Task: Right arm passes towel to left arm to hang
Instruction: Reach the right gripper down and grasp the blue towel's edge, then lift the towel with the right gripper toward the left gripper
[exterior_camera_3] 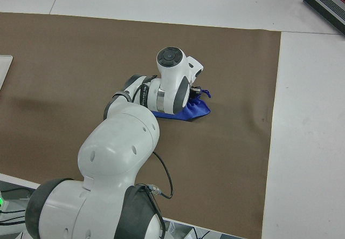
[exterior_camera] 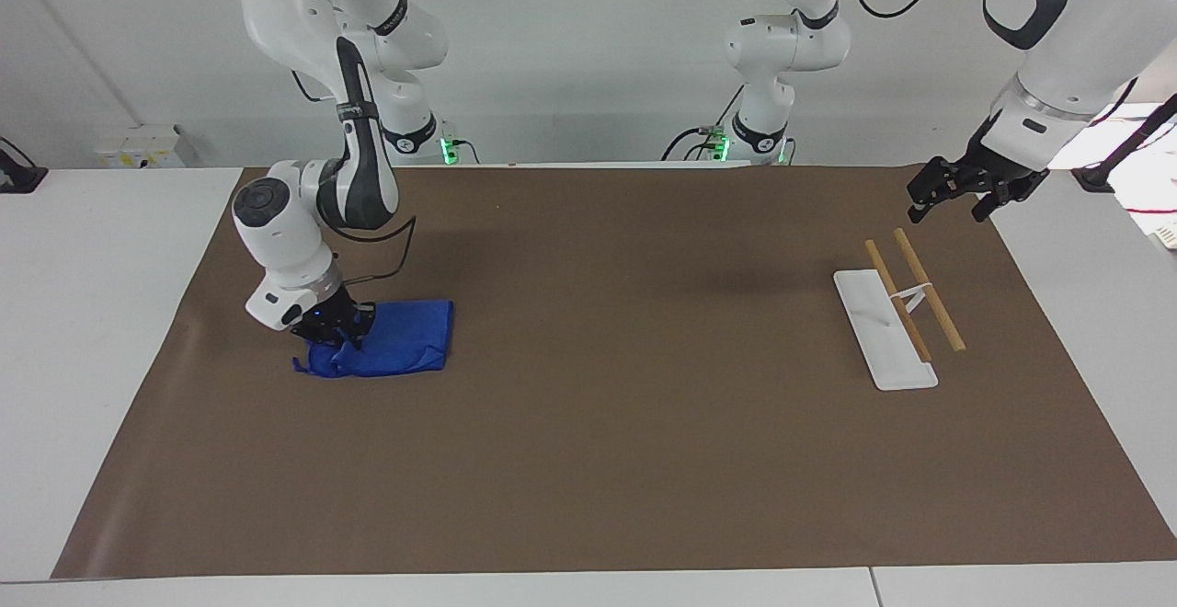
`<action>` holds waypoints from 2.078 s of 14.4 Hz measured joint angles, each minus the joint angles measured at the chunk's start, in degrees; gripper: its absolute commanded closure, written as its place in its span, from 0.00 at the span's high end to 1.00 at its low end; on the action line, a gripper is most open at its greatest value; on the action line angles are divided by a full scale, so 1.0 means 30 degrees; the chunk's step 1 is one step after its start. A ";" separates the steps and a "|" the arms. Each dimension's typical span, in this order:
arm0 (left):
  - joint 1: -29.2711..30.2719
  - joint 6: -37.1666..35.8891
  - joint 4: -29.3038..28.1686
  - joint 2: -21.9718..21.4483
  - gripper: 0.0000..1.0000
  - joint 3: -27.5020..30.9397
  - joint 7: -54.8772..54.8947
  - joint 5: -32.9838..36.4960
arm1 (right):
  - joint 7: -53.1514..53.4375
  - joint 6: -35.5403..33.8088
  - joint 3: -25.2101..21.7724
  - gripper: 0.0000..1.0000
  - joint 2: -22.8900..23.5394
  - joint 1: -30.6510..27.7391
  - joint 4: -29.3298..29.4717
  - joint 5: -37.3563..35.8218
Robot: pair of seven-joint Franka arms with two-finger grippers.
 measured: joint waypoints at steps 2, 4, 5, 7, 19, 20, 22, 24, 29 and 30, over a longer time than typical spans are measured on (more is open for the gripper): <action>0.0000 0.0000 0.0000 0.0000 1.00 0.0000 0.0000 0.0000 | 0.0360 -0.1438 0.0026 0.00 -0.0006 0.0189 0.0694 0.0009; 0.0000 0.0000 0.0000 0.0000 1.00 0.0000 0.0000 0.0000 | 0.1399 -0.3281 0.0075 0.00 -0.0044 0.0602 0.1998 0.0011; 0.0000 0.0000 0.0000 0.0000 1.00 0.0000 0.0000 0.0000 | 0.2076 -0.4259 0.0107 0.00 -0.0101 0.0887 0.2809 0.0015; 0.0000 0.0000 0.0000 0.0000 1.00 0.0000 0.0000 0.0000 | 0.3687 -0.6334 0.0204 0.00 -0.0309 0.1610 0.4541 0.0464; 0.0000 0.0000 0.0000 -0.0001 1.00 0.0000 0.0000 0.0000 | 1.9318 -0.4635 0.0452 0.00 0.0781 0.6651 1.1830 1.1647; 0.0000 0.0000 0.0000 -0.0001 1.00 0.0000 0.0000 0.0000 | 2.0411 -0.3622 0.0454 0.00 0.0901 0.7205 1.1844 1.2305; 0.0000 -0.0003 0.0000 -0.0001 1.00 0.0000 0.0000 0.0000 | 2.2205 -0.2378 0.0459 0.00 0.1006 0.8002 1.1887 1.3607; -0.0013 -0.0009 0.0000 -0.0003 1.00 -0.0007 0.0000 0.0000 | 2.3429 -0.1368 0.0459 0.00 0.1043 0.8549 1.1924 1.5520; -0.0117 -0.0169 -0.0091 -0.0093 1.00 -0.0093 0.0000 0.0000 | 2.4284 0.0907 0.0462 0.00 0.1130 0.9697 1.1954 1.9180; -0.0281 -0.0103 -0.0195 -0.0119 1.00 -0.0096 -0.0027 0.0000 | 2.4367 0.1101 0.0472 0.00 0.1158 0.9939 1.1955 1.9501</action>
